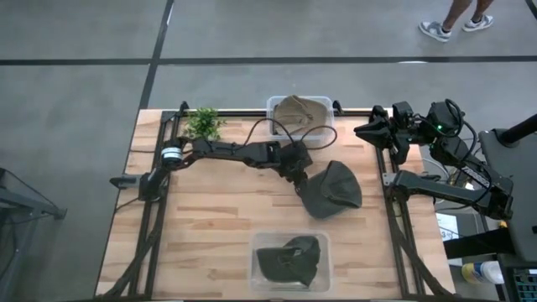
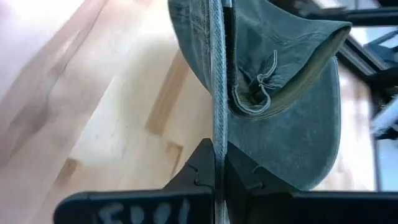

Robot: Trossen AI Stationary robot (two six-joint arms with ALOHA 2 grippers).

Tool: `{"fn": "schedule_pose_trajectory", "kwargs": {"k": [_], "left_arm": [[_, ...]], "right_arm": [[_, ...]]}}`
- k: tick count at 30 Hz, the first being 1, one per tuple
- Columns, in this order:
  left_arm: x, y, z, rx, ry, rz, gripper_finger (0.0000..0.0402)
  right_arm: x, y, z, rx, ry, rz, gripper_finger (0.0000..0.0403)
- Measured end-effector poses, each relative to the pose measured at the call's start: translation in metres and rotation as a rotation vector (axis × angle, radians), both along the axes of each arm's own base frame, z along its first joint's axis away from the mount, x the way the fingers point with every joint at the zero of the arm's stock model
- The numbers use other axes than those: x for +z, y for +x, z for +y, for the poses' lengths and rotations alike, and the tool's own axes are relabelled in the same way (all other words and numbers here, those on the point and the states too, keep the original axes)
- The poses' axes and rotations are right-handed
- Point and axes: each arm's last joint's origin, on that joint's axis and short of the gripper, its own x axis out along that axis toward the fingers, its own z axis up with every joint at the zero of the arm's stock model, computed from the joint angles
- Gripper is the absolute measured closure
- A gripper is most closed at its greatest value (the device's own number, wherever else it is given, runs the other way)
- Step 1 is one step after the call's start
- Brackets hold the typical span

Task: Pick & Place hat
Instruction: Put the black cap into the bottom transparent bin

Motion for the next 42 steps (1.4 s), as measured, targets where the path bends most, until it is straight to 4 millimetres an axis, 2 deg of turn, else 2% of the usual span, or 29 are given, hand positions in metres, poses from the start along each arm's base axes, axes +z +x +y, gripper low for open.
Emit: {"fn": "schedule_pose_trajectory", "kwargs": {"k": [7,12,23,30,35,42], "left_arm": [[0.043,-0.01,0.0,-0.074,-0.028,-0.081,0.0395],[0.076,-0.025,-0.003,-0.17,-0.107,-0.139,0.0395],[0.135,-0.082,-0.016,-0.213,-0.13,-0.095,0.0395],[0.172,-0.119,-0.039,-0.263,-0.131,-0.125,0.0395],[0.182,-0.136,-0.061,-0.307,-0.164,-0.097,0.0395],[0.176,-0.148,-0.091,-0.343,-0.177,0.028,0.0395]], "right_arm": [[0.0,0.0,0.0,-0.009,-0.009,0.003,0.033],[-0.001,0.0,-0.001,-0.031,-0.015,0.007,0.033],[-0.001,0.001,-0.002,-0.058,-0.029,0.011,0.033],[-0.004,0.008,-0.007,-0.061,-0.018,0.034,0.033],[-0.007,0.013,-0.01,-0.064,-0.008,0.055,0.033],[-0.009,0.018,-0.013,-0.063,0.008,0.071,0.033]]}}
